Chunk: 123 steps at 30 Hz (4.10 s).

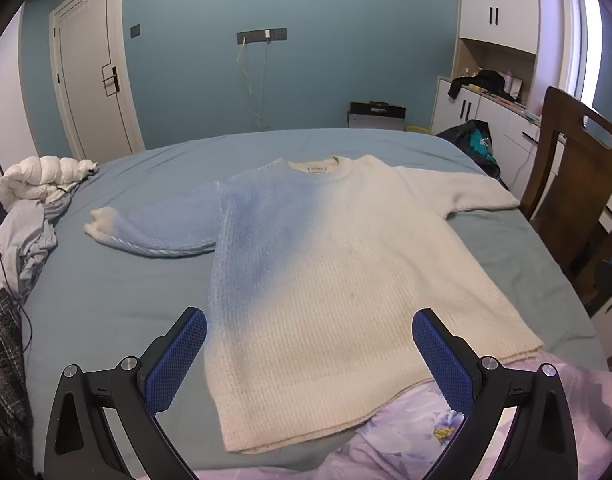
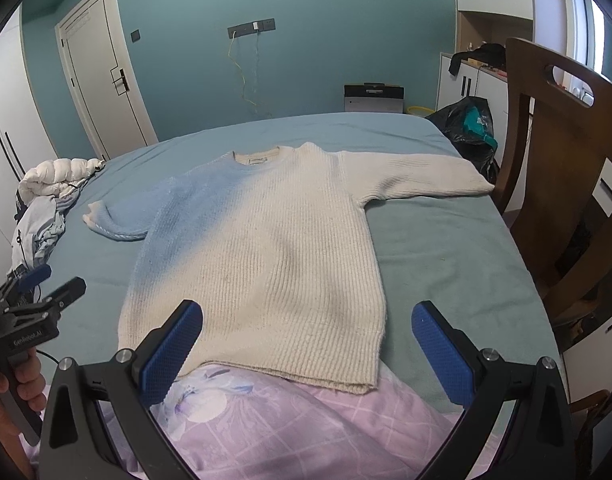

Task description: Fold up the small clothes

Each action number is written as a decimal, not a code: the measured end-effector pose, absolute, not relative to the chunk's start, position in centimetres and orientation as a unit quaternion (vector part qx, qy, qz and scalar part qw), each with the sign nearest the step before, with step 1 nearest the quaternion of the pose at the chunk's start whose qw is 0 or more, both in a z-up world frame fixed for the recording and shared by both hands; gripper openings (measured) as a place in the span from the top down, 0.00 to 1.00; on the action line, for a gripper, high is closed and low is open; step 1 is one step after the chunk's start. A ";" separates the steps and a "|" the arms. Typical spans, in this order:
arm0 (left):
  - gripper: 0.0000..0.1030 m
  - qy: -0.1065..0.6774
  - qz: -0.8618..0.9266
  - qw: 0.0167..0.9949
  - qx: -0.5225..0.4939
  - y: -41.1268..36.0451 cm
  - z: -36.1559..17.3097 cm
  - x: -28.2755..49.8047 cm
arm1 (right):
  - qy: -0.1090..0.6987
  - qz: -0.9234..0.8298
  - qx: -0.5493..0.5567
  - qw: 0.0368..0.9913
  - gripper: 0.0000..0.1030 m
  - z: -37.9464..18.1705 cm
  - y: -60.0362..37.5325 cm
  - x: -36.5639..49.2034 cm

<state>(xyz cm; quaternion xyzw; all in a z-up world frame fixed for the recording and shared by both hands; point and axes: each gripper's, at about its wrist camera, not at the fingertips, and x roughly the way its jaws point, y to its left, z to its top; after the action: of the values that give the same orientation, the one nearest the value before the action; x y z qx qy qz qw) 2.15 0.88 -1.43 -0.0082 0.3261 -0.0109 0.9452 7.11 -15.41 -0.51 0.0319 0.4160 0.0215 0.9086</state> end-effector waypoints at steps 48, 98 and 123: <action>0.03 0.445 0.345 0.773 -0.290 57.2 -22.8 32.8 | 0.407 0.069 0.006 0.911 0.01 -15.6 -13.1 11.0; 0.94 0.388 0.271 0.808 -0.352 53.3 -9.0 16.6 | 0.383 0.075 0.014 0.920 0.01 -15.6 -14.2 10.5; 0.07 0.511 0.298 0.793 -0.145 55.8 -22.4 16.8 | 0.413 0.053 -0.016 0.909 0.01 -16.2 -13.0 10.8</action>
<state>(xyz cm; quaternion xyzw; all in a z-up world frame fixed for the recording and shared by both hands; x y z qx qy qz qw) 16.81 55.75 -22.40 -0.1453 0.5114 0.2976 0.7930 10.85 -13.04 -16.21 -0.0160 0.4126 0.0531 0.9092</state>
